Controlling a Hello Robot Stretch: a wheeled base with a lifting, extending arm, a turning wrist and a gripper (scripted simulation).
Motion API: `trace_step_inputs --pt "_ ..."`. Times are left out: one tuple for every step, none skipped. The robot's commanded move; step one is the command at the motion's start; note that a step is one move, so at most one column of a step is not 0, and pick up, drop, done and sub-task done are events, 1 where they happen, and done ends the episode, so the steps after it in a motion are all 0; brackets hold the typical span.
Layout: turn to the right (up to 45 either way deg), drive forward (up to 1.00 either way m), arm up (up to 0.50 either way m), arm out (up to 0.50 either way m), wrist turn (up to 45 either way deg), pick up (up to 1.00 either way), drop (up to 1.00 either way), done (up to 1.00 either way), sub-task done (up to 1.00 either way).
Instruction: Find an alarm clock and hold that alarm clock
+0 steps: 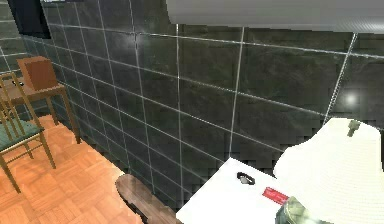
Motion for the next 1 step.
trace_step_inputs --pt "0.0 0.0 0.0 0.0 0.0 0.0 0.0 1.0 0.0"
